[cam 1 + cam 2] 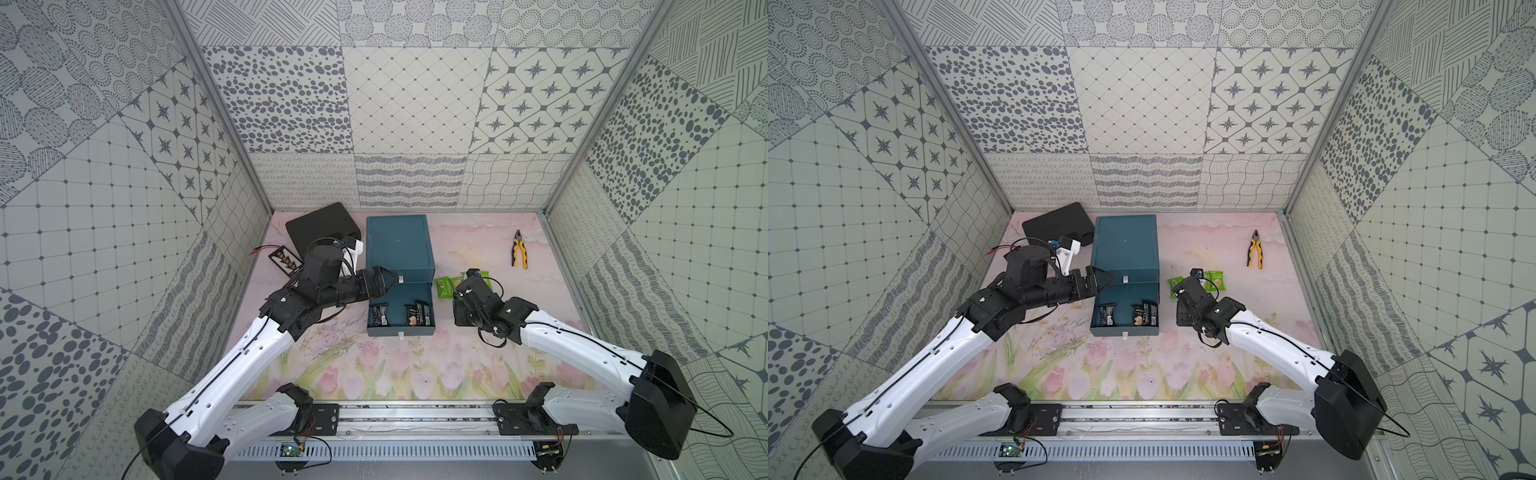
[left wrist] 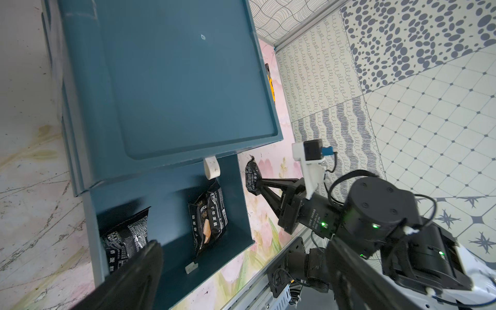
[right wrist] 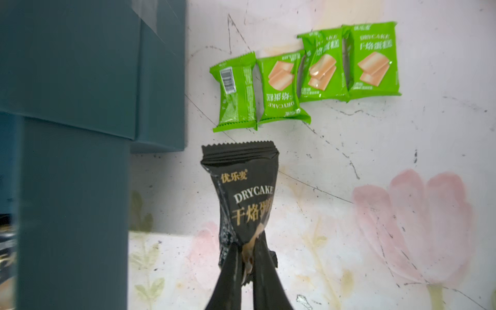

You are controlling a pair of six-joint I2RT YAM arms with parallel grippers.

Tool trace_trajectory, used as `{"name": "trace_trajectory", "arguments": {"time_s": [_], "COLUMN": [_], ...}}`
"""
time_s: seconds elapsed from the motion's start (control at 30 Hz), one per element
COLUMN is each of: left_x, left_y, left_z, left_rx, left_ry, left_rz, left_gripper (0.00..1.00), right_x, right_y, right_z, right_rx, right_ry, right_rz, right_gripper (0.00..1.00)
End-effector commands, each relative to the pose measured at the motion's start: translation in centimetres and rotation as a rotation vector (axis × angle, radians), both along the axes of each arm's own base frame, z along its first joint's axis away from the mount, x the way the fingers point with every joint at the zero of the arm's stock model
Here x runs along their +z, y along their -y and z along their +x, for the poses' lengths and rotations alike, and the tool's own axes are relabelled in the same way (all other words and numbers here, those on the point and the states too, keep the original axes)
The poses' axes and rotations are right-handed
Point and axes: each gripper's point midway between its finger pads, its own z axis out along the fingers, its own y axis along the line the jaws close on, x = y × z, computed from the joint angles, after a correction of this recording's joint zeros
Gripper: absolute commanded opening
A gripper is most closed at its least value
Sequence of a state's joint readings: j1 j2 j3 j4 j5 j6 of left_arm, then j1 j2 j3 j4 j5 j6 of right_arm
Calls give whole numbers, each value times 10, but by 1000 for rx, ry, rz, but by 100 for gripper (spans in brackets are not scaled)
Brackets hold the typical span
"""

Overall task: Take the cookies out of the drawer
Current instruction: Place the cookie at the center of the board.

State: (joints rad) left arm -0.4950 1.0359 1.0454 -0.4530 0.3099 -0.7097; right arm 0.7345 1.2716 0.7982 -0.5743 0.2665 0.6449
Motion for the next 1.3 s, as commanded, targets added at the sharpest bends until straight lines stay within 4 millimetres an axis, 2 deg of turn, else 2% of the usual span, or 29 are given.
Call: {"name": "trace_trajectory", "arguments": {"time_s": [0.0,0.23,0.27,0.43,0.5,0.53,0.63,0.73,0.9,1.0,1.1,1.17,1.27], "left_x": [9,10,4,8,9,11,11,10,10,9,8,8,4], "left_y": [-1,-5,-6,-8,-10,-11,-14,-15,-21,-24,-24,-23,-23], "left_z": [6,5,2,-1,-2,-2,-3,-4,-7,-8,-8,-8,-7], "left_rx": [3,12,9,4,8,11,18,18,36,45,43,41,42], "left_ry": [61,70,49,56,62,68,73,69,76,82,82,78,68], "left_rz": [10,27,41,53,60,62,65,67,76,78,75,75,79], "left_gripper": [99,98,99,99,99,99,99,98,98,99,98,99,99], "right_x": [-6,-37,-40,-49,-51,-52,-53,-47,-25,-15,-15,-16,-29], "right_y": [-15,-20,-20,-14,-15,-16,-17,-20,-19,-16,-13,-12,-8], "right_z": [13,20,21,23,24,24,24,24,26,29,33,35,38], "right_rx": [22,-4,-10,-48,-44,-43,-42,-54,-75,-83,-90,-90,-98], "right_ry": [21,-20,-25,-12,-16,-20,-24,-14,48,69,58,55,16], "right_rz": [40,17,11,-9,-6,-7,-1,32,100,168,226,233,247], "right_gripper": [0,0,0,2,7,14,44,53,54,51,40,36,33]}}
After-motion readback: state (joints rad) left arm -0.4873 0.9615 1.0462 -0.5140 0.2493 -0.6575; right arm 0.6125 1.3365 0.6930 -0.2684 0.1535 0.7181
